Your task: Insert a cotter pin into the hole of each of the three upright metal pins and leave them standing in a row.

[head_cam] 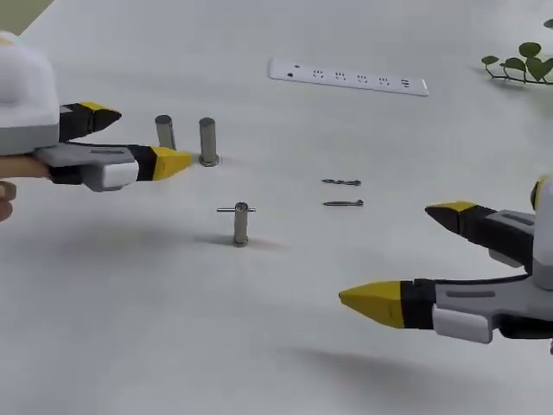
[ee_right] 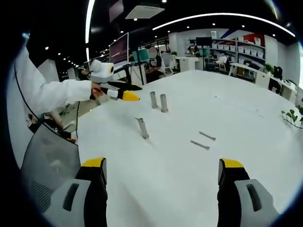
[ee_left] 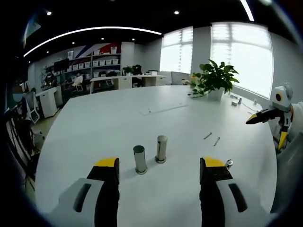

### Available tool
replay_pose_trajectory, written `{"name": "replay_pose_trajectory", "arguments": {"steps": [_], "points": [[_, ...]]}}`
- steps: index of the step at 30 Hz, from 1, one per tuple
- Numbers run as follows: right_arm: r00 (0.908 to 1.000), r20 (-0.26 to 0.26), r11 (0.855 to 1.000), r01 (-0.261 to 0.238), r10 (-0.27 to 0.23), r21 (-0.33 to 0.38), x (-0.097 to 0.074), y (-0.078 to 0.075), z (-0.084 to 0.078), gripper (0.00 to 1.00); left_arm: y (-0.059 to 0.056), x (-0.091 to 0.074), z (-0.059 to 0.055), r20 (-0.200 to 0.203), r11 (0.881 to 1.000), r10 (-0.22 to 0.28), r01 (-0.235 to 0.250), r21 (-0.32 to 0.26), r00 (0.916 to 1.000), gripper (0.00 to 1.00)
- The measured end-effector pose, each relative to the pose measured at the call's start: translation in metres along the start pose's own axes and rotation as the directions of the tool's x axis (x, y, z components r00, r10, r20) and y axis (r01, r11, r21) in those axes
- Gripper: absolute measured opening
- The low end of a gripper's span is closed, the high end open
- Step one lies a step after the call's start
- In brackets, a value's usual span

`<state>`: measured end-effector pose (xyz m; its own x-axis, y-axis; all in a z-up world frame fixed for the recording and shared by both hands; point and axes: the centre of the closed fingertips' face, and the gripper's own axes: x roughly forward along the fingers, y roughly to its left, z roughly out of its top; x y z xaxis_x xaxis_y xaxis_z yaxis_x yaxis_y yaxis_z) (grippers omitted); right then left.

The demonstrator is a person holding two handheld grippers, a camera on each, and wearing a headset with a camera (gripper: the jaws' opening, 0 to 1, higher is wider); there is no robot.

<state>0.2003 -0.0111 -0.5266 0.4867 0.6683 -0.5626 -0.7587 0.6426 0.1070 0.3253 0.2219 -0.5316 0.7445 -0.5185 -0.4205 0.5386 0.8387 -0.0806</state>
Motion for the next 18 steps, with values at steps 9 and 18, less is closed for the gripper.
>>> {"name": "replay_pose_trajectory", "arguments": {"steps": [9,18], "points": [[0.9999,0.007,1.0,0.01,-0.01,0.022,-0.008,0.005,-0.002,0.96,0.019,0.018,-0.004,0.003,0.996,0.056,-0.055,-0.069,0.9984,0.43],[0.9997,-0.015,0.999,0.019,-0.019,0.029,-0.01,0.004,-0.009,0.96,0.033,0.032,-0.007,-0.007,0.994,0.092,-0.092,-0.059,0.9958,0.27]]}}
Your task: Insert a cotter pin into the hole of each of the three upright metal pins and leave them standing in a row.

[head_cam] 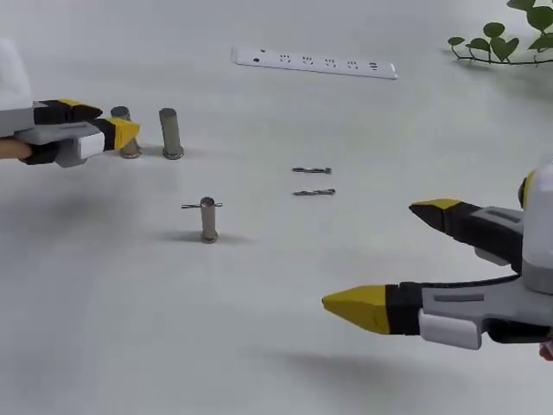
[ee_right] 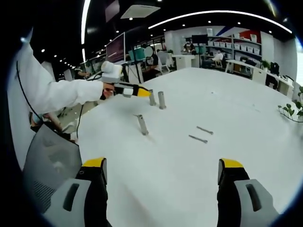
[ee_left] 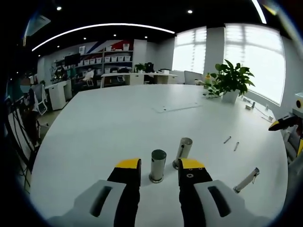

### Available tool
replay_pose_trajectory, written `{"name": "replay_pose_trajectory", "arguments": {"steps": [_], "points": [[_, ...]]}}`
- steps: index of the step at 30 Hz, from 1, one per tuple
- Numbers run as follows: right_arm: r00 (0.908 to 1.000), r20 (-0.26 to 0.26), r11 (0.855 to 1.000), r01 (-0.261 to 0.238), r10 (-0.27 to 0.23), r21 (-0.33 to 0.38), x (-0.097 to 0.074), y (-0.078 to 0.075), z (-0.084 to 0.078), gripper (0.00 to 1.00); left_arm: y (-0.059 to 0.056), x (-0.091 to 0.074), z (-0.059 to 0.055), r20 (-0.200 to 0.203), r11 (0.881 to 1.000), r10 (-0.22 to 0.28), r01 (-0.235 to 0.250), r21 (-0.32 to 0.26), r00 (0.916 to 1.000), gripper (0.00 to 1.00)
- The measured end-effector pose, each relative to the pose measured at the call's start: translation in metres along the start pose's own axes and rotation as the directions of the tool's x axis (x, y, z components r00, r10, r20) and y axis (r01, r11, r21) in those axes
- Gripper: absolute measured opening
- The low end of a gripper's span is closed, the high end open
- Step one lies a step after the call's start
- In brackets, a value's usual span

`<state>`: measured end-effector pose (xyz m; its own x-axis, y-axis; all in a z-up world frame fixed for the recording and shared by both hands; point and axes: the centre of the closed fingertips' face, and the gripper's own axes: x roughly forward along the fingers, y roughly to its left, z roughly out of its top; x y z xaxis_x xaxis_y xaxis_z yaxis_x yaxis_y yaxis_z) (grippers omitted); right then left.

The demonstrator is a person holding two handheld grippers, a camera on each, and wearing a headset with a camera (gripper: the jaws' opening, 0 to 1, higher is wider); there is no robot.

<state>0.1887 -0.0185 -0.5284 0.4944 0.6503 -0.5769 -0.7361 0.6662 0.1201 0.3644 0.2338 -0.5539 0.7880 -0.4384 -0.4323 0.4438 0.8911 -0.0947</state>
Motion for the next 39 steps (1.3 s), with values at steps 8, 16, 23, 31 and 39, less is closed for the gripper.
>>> {"name": "replay_pose_trajectory", "arguments": {"steps": [8,16,23,31,39], "points": [[1.0,0.001,1.0,-0.005,0.005,0.003,-0.001,0.0,0.0,0.96,0.001,0.012,-0.008,-0.025,1.0,-0.011,0.01,-0.014,0.9996,0.19],[0.9999,0.0,1.0,-0.011,0.011,0.008,0.0,0.002,-0.001,0.95,0.001,0.02,-0.007,-0.03,1.0,0.008,-0.008,0.019,0.9995,0.11],[0.9998,-0.009,1.0,-0.018,0.019,0.012,0.003,0.004,-0.002,0.93,0.001,0.02,-0.007,-0.036,0.998,0.017,-0.015,0.055,0.9992,0.11],[0.9995,-0.009,0.999,-0.031,0.031,0.01,0.006,0.008,-0.001,0.94,0.001,0.019,-0.006,-0.038,0.996,0.036,-0.032,0.089,0.9986,0.1],[0.9996,-0.006,1.0,-0.027,0.027,0.009,0.004,0.007,0.0,0.94,0.002,0.006,0.0,-0.037,0.997,0.055,-0.052,0.064,0.9978,0.1]]}}
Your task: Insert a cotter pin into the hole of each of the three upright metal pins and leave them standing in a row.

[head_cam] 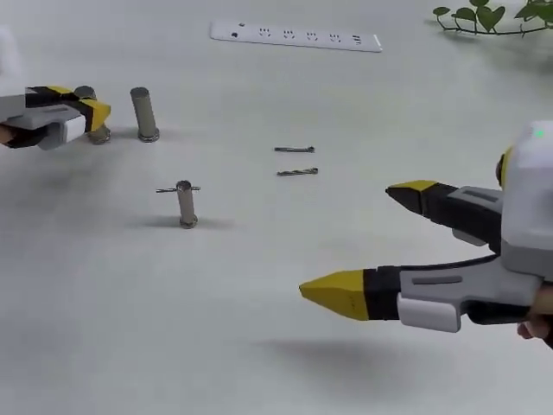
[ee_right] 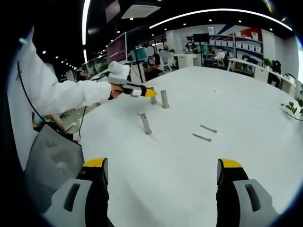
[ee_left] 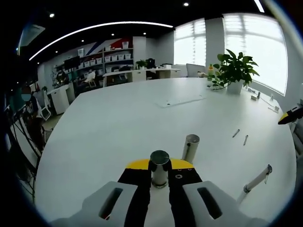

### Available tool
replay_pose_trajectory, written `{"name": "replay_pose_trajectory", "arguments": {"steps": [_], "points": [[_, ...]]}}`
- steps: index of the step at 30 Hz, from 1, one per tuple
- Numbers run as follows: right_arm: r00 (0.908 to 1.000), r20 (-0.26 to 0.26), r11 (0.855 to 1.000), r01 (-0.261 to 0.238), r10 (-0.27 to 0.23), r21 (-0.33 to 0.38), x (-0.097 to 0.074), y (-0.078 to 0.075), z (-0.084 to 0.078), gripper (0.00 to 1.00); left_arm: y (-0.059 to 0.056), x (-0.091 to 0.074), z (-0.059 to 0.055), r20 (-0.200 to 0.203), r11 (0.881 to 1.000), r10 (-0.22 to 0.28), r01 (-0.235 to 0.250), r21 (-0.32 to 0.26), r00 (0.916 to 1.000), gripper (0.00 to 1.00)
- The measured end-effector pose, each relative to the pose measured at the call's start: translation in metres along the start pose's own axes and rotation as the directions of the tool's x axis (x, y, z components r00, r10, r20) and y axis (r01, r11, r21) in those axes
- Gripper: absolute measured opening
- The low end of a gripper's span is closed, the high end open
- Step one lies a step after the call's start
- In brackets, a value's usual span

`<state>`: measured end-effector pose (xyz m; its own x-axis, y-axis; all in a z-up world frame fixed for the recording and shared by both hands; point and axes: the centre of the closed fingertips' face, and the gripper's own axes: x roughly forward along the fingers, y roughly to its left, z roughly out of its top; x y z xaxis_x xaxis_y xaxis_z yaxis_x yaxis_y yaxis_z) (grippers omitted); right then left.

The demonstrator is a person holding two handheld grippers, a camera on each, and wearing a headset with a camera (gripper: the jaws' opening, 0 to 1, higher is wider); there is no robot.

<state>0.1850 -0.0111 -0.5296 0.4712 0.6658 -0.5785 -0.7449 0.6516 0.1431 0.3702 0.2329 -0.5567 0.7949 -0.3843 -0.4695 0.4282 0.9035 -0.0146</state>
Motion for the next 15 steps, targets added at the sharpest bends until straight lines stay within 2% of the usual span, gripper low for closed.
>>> {"name": "replay_pose_trajectory", "arguments": {"steps": [8,13,15], "points": [[0.9999,0.011,1.0,-0.005,0.005,-0.01,-0.002,0.004,0.004,0.94,-0.003,-0.03,0.022,0.051,1.0,0.011,-0.009,-0.029,0.9986,0.1],[0.9997,0.024,1.0,-0.011,0.011,-0.021,-0.004,0.008,0.007,0.94,-0.017,-0.053,0.032,0.067,1.0,-0.009,0.01,-0.002,0.9977,0.1],[0.9995,0.028,0.999,-0.015,0.016,-0.028,-0.005,0.01,0.009,0.94,-0.023,-0.06,0.035,0.075,1.0,-0.018,0.019,-0.023,0.997,0.1]]}}
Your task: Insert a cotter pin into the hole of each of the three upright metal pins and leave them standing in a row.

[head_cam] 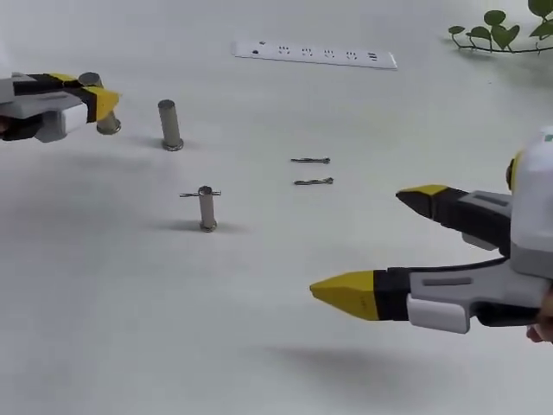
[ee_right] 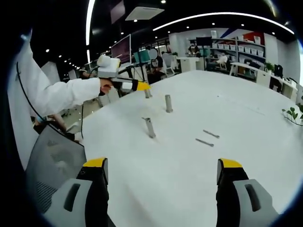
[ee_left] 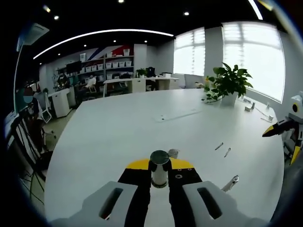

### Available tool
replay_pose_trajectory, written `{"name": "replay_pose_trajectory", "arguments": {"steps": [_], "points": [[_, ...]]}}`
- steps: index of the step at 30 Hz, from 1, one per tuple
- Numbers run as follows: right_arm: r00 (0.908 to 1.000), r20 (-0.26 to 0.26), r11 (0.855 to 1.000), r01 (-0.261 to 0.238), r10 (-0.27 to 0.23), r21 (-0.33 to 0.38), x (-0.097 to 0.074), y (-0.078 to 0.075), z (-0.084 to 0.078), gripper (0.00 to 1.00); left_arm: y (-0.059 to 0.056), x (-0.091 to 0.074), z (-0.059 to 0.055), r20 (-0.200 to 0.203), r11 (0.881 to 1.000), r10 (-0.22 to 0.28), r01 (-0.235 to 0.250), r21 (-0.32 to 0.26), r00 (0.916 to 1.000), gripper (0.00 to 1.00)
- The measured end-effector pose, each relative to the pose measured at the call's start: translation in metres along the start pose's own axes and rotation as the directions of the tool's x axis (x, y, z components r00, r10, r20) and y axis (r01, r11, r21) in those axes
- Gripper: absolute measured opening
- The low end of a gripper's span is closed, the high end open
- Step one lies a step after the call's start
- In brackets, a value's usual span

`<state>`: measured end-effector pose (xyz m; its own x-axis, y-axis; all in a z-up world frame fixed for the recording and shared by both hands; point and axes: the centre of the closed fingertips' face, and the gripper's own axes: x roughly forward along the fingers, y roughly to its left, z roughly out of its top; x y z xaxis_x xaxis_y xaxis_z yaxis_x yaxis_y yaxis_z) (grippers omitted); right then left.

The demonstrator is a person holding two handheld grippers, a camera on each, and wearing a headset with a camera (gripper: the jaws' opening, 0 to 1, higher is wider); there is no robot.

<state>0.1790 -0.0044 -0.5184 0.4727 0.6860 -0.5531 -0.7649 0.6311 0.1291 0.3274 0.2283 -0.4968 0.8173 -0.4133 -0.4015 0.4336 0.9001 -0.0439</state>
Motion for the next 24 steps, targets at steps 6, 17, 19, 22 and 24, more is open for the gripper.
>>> {"name": "replay_pose_trajectory", "arguments": {"steps": [6,17,19,22,24], "points": [[0.9999,0.014,1.0,-0.004,0.005,-0.014,-0.004,0.005,0.002,0.93,-0.03,-0.021,0.017,0.033,0.999,-0.043,0.042,0.018,0.9985,0.1],[0.9993,0.036,1.0,-0.005,0.005,-0.007,-0.014,0.012,-0.002,0.93,-0.098,-0.036,0.02,0.008,0.984,-0.157,0.155,0.088,0.9876,0.1],[0.9993,0.038,1.0,-0.005,0.006,-0.008,-0.015,0.013,-0.003,0.93,-0.108,-0.035,0.018,-0.004,0.981,-0.172,0.172,0.093,0.985,0.1],[0.9989,0.047,1.0,-0.006,0.006,-0.004,-0.018,0.014,-0.004,0.93,-0.129,-0.033,0.013,-0.021,0.976,-0.195,0.196,0.099,0.9806,0.1],[0.9988,0.049,1.0,-0.005,0.005,-0.002,-0.02,0.014,-0.005,0.94,-0.139,-0.031,0.009,-0.03,0.973,-0.204,0.207,0.101,0.9784,0.1]]}}
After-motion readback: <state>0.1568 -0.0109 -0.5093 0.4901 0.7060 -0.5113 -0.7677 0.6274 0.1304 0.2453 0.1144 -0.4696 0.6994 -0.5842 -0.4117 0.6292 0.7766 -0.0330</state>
